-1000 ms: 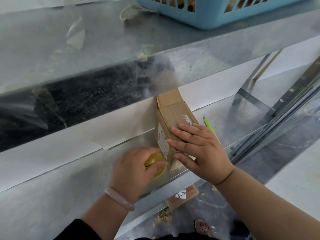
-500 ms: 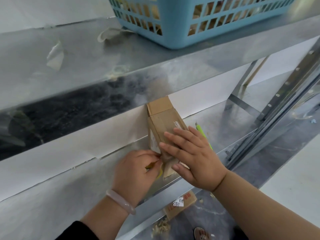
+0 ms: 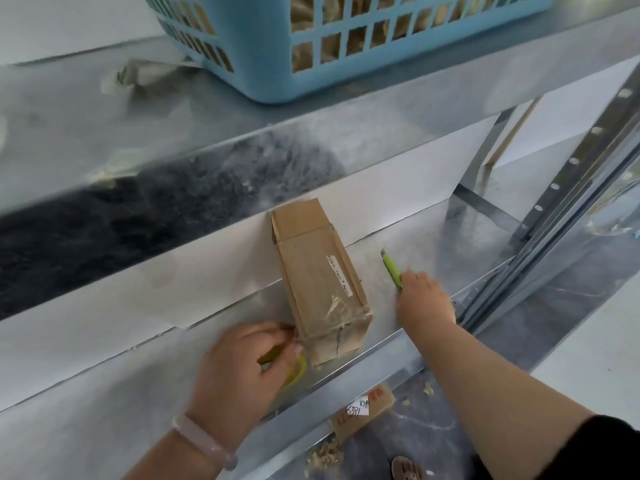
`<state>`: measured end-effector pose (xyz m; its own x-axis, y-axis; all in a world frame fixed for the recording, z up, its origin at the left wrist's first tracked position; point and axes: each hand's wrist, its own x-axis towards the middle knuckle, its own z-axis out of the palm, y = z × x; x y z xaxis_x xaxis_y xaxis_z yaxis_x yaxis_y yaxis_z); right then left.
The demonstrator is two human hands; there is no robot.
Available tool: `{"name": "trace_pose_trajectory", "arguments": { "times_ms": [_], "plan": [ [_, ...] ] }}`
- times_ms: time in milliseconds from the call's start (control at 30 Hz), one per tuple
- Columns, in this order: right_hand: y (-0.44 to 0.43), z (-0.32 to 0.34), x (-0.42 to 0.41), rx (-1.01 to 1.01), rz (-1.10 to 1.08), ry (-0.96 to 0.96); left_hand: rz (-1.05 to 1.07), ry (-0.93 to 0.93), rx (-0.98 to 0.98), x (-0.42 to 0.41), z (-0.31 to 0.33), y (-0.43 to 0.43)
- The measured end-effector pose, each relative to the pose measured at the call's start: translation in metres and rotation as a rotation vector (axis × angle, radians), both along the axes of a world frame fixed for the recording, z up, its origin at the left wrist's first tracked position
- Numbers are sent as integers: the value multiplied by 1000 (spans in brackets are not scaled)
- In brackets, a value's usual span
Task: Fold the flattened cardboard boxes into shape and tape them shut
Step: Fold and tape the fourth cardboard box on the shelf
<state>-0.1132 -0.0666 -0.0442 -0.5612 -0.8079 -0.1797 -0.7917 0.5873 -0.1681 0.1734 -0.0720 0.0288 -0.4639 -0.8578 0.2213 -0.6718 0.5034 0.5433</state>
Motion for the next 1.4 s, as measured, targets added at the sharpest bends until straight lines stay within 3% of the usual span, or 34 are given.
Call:
{"name": "trace_pose_trajectory", "arguments": {
  "times_ms": [67, 133, 267, 433, 533, 900, 1067, 1200, 1400],
  "plan": [
    [5, -2, 3, -36, -17, -63, -5, 21, 5, 1, 3, 1],
    [18, 4, 7, -141, -124, -266, 2, 60, 24, 2, 6, 2],
    [63, 32, 34, -511, -323, -497, 15, 145, 65, 4, 6, 2],
    [116, 77, 101, -821, -69, -501, 10, 177, 62, 1, 5, 1],
    [109, 98, 124, -783, 94, -461, -11, 170, 49, -1, 5, -1],
    [71, 108, 100, -666, 76, -419, -75, 150, -20, 2, 8, -1],
    [73, 101, 104, -622, 83, -344, -48, 247, 75, -3, 0, -1],
    [79, 108, 105, -478, 210, -234, -2, 286, 123, -14, 3, -3],
    [112, 106, 121, -615, 407, -23, 23, 252, 186, -22, 11, 3]
  ]
}}
